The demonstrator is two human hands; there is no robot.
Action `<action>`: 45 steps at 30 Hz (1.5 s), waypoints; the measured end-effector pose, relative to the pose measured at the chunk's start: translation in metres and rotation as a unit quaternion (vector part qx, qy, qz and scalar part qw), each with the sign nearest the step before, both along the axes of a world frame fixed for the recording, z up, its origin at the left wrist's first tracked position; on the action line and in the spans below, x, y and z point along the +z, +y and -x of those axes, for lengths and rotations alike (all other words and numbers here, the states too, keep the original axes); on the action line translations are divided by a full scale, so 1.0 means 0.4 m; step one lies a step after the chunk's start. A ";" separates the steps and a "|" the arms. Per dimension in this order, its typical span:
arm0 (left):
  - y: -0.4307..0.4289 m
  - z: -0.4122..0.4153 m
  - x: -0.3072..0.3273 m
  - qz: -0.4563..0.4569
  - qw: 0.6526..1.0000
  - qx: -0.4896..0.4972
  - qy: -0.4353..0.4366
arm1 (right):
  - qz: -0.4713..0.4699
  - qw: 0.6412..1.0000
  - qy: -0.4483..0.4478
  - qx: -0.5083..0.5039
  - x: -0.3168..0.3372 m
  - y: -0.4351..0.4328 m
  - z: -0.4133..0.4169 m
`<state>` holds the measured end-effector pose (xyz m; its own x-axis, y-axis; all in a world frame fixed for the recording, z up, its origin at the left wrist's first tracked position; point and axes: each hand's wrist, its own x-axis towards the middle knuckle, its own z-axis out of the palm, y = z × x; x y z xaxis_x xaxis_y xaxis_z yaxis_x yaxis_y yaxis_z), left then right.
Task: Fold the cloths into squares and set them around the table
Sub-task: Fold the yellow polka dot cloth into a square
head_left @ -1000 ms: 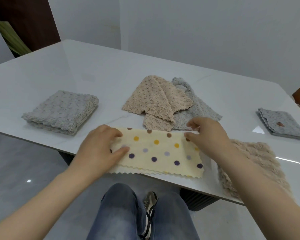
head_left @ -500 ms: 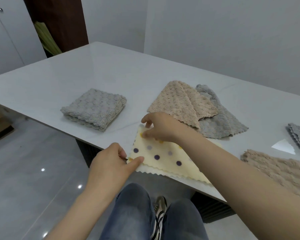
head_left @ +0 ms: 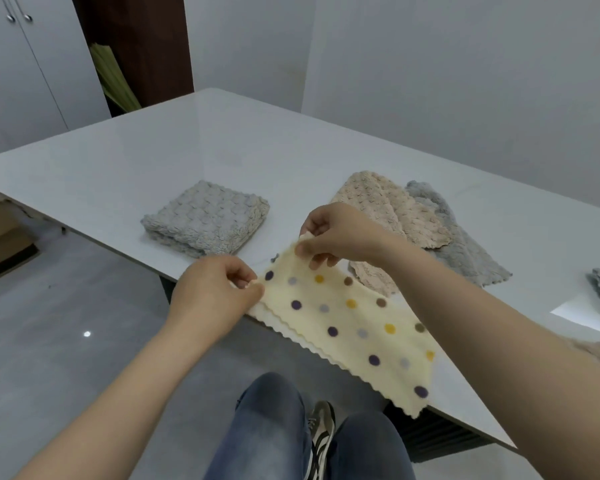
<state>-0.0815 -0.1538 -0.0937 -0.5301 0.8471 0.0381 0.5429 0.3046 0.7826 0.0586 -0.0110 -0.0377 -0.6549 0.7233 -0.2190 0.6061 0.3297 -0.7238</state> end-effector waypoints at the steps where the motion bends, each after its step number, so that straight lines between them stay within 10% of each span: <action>1: 0.012 0.009 0.014 -0.007 1.000 -0.001 0.008 | 0.009 1.000 0.021 -0.012 0.007 0.002 -0.005; 13: 0.085 -0.037 0.095 -0.169 0.985 -0.007 0.015 | 0.036 0.968 0.190 -0.160 0.044 0.018 -0.102; 31: -0.059 -0.210 -0.004 -0.204 0.928 -0.209 0.231 | 0.037 0.979 0.136 -0.145 -0.028 -0.109 -0.322; 45: -0.072 -0.239 -0.070 -0.195 0.919 -0.244 0.241 | 0.140 0.957 0.094 -0.234 -0.098 -0.119 -0.352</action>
